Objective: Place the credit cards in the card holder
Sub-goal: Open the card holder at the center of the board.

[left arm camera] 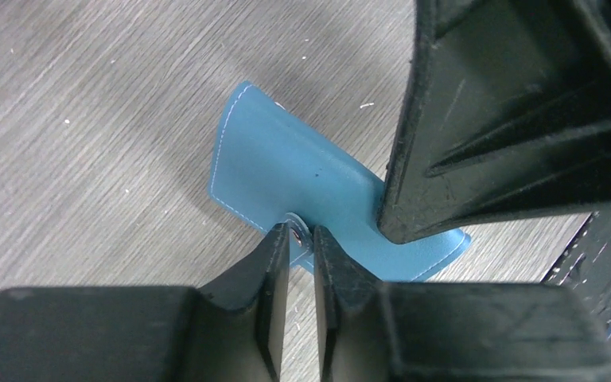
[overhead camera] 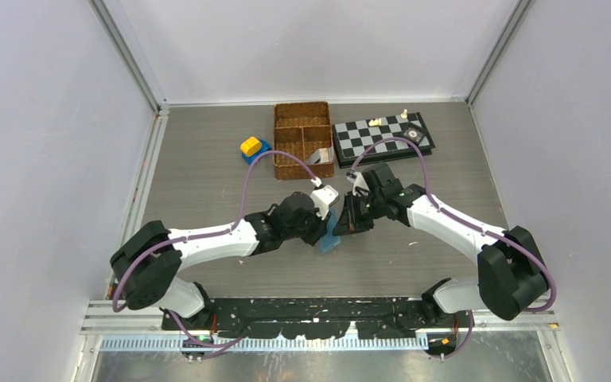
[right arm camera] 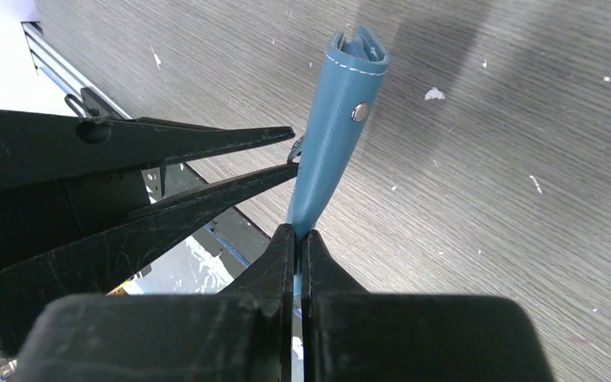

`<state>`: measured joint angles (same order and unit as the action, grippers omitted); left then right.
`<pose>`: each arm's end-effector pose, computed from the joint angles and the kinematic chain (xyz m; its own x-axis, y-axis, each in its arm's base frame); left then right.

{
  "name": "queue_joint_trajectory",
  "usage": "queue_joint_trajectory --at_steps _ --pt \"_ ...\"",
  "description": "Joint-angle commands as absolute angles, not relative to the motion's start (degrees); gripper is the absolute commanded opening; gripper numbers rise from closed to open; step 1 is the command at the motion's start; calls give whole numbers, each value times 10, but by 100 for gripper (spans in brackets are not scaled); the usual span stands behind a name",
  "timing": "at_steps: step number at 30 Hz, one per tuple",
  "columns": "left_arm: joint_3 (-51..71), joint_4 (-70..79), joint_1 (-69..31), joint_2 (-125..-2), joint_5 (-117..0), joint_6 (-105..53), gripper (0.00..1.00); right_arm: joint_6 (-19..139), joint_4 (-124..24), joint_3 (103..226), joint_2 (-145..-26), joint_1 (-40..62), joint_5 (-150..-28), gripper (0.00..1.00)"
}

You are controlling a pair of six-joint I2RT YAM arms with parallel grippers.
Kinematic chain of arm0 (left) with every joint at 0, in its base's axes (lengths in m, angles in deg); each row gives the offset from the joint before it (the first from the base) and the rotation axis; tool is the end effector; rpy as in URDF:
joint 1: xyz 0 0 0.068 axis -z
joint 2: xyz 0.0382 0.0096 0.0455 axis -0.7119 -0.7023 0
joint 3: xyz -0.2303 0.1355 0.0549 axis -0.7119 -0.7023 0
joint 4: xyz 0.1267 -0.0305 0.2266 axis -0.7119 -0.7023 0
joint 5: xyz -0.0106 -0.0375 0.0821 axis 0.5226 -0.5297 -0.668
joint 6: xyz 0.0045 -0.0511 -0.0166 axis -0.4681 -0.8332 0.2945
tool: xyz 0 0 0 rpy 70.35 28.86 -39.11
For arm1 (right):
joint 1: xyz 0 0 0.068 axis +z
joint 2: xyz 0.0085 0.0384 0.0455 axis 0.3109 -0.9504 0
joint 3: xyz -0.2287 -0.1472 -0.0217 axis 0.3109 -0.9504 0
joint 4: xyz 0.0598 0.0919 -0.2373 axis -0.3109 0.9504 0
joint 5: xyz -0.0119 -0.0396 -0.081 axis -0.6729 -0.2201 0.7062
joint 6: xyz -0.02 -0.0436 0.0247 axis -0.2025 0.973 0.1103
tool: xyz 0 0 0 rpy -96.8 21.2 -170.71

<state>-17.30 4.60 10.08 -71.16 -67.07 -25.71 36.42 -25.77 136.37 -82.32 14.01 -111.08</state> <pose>0.1742 -0.2527 0.2070 -0.4909 0.3557 -0.7953 0.7365 0.6571 -0.1607 0.2155 0.1562 0.2151 -0.9539 -0.0848 -0.2879 -0.2581 0.7213 0.6427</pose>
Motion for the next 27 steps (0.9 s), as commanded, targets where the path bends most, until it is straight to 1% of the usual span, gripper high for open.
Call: queue_joint_trajectory --at_steps 1,6,7,12,27 --pt "-147 23 95 -730 -735 -290 16 358 -259 1377 -812 142 -1133 0" --pt "-145 1 95 -735 -743 -321 1 350 -259 1373 -821 142 -1104 0" --pt "-144 0 95 -737 -741 -326 0 348 -259 1373 -823 142 -1100 1" --pt "-139 -11 96 -747 -740 -349 0 341 -253 1372 -835 142 -1067 1" --pt "-97 -119 95 -794 -834 -435 0 323 -237 1358 -864 145 -974 1"
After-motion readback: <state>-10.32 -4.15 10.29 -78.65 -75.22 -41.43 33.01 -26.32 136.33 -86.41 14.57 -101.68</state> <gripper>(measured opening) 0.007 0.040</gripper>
